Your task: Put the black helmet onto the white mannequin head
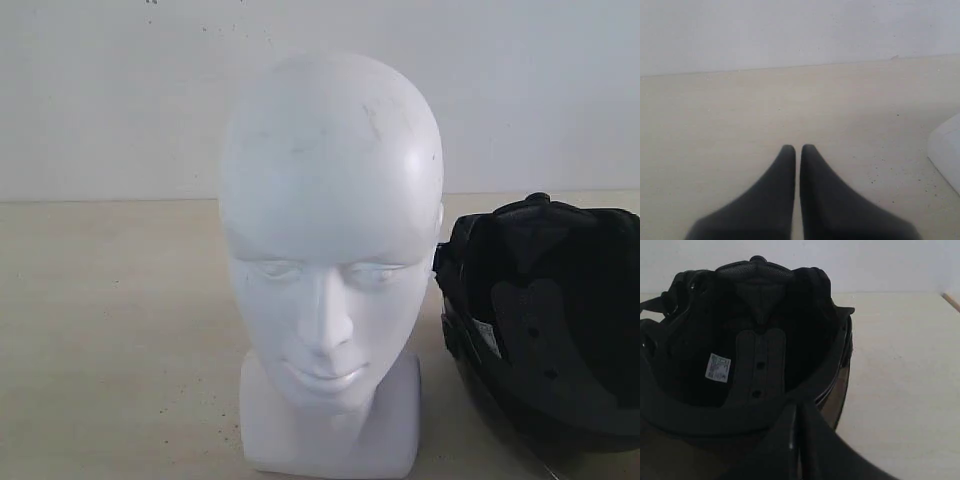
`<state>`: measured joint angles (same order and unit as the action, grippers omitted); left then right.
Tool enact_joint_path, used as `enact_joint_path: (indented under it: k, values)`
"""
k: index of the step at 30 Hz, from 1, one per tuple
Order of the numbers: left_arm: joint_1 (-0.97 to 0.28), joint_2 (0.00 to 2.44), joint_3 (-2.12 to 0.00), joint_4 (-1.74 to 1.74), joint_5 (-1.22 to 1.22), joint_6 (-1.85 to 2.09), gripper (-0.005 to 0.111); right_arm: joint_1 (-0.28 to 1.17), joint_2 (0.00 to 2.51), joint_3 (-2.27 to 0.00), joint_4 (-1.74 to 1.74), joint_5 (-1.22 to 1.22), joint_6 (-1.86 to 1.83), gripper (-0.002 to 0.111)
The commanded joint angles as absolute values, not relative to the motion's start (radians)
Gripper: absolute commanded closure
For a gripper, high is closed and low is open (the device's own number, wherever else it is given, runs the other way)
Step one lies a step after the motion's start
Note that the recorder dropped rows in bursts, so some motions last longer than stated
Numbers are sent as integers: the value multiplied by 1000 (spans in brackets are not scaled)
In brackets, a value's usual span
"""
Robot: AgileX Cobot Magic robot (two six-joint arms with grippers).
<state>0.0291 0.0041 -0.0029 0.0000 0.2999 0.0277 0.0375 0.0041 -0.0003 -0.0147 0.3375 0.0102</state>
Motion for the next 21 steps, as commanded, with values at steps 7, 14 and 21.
enact_joint_path:
  k: [7, 14, 21]
  values:
    - [26, 0, 0, 0, 300, 27, 102, 31, 0, 0, 0, 266, 36, 109]
    - [26, 0, 0, 0, 300, 27, 102, 31, 0, 0, -10, -56, 38, 109]
    - [26, 0, 0, 0, 300, 27, 102, 31, 62, -214, -6, 26, 36, 109]
